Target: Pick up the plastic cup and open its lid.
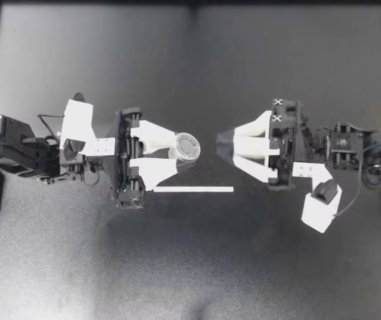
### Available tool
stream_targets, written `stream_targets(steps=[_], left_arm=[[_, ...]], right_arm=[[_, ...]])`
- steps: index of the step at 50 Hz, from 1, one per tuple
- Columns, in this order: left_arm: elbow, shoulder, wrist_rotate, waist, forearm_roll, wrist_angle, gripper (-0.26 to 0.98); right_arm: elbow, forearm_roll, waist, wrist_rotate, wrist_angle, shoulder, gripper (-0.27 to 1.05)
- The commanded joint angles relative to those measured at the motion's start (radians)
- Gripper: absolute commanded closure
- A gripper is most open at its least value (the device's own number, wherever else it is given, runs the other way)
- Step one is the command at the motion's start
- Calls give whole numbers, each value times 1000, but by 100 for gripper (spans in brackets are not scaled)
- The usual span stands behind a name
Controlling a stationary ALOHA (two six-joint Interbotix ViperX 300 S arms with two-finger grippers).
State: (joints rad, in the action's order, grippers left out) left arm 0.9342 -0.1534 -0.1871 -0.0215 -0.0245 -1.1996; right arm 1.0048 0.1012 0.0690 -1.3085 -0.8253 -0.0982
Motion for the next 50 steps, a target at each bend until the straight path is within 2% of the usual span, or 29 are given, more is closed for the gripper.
stream_targets(steps=[1,9,34,50], left_arm=[[-12,23,-2,-3,2,-9,49],[-15,25,-3,-2,2,-9,49],[-37,8,-3,-2,2,-9,49],[-32,-26,-6,-2,2,0,49]], right_arm=[[-26,8,-12,-23,-57,23,30],[-48,8,-18,-23,-63,66,30],[-81,11,-29,5,-63,66,30],[-29,48,-29,5,-164,-48,30]])
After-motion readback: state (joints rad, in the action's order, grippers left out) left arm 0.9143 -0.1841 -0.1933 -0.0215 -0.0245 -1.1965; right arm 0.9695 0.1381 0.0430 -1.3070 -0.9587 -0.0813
